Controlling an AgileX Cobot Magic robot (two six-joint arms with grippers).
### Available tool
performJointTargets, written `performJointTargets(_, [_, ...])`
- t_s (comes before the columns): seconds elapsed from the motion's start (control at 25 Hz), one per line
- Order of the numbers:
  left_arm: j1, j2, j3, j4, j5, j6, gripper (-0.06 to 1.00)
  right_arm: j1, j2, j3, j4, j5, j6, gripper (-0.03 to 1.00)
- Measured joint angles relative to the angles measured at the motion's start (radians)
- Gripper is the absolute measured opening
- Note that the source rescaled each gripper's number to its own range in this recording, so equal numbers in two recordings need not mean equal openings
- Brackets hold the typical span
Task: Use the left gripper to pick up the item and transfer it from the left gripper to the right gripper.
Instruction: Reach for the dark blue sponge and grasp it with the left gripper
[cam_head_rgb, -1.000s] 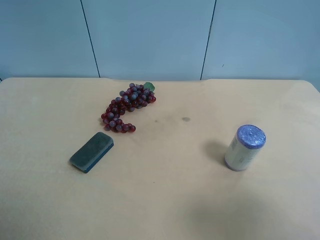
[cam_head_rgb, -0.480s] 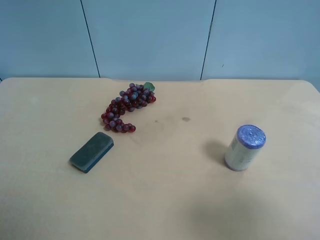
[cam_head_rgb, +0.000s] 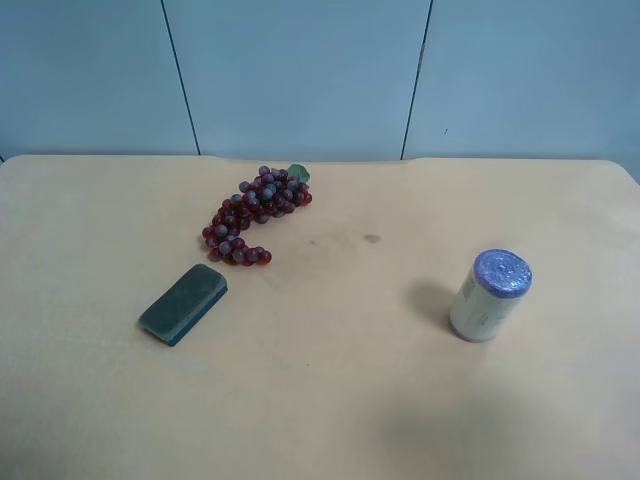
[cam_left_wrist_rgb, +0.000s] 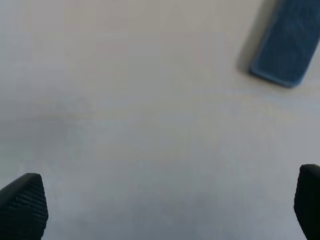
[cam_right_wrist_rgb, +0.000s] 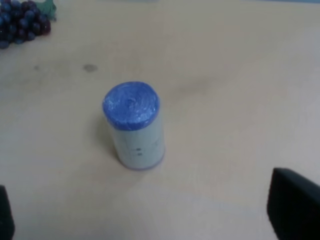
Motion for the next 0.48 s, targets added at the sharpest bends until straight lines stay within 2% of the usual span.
performJointTargets(0.24, [-0.155,0.263,-0.001,0.072,-0.071,-0.007,1.0,0.0,0.0,0.0,0.0,0.0,0.0,1.0])
performJointTargets(0.48, [-0.302,0.474,-0.001,0.217,-0.148,-0.144,1.0,0.0,0.0,0.0,0.0,0.0,0.0,1.0])
